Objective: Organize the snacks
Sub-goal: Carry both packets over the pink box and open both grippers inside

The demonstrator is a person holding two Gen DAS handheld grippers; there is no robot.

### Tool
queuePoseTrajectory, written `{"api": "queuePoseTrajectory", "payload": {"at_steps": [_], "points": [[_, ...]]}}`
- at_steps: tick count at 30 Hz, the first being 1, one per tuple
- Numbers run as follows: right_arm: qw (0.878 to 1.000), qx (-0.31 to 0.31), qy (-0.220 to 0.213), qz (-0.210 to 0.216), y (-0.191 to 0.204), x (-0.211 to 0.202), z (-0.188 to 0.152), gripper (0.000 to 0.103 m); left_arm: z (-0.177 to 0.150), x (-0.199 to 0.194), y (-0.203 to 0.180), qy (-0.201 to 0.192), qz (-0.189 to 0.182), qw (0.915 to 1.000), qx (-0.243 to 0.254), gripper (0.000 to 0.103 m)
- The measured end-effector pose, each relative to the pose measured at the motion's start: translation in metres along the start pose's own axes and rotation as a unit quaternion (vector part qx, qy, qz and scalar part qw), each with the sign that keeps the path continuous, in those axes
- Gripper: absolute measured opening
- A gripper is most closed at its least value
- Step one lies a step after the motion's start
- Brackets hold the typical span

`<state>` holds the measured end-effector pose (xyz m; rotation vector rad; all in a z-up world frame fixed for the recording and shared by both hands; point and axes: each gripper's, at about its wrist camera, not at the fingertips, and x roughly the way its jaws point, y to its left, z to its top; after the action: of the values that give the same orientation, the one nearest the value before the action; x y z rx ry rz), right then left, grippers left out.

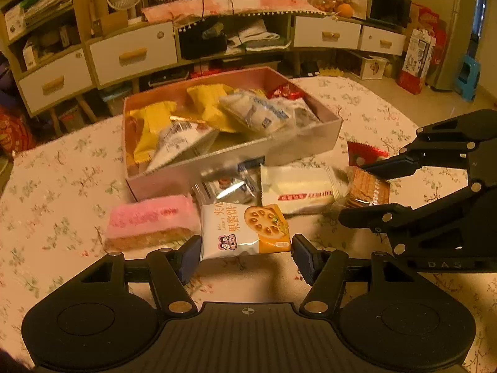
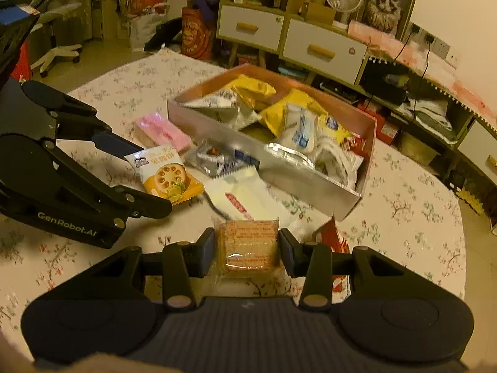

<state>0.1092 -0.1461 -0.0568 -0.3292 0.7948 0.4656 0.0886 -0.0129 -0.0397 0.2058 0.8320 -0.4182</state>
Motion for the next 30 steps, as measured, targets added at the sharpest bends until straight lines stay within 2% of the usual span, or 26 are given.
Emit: {"api": "queuePoseTrajectory", "payload": {"at_steps": [3,8,16,23,30], "points": [[1.000,-0.001,-0.008,-0.006,-0.001,-0.002,0.007,0.040,0.005,-0.006,0.003,-0.006,0.009,0.9999,0.014,0.061],[1.000,0.003,-0.021,-0.017,-0.008,-0.004,0.020,0.040,0.017,-0.014,0.014,-0.021,0.008,0.9997,0.005,0.061],[0.998,0.037,-0.046,-0.033,-0.036,-0.001,0.046,0.040,0.053,-0.016,0.029,-0.052,-0.004,0.9986,-0.003,0.061],[0.996,0.066,-0.051,-0.038,-0.063,0.020,0.072,0.040,0.087,0.010,0.041,-0.060,0.001,0.9981,-0.017,0.061],[0.996,0.055,-0.046,-0.047,-0.075,0.045,0.083,0.040,0.106,0.043,0.043,-0.052,0.014,0.9986,-0.003,0.062]]}}
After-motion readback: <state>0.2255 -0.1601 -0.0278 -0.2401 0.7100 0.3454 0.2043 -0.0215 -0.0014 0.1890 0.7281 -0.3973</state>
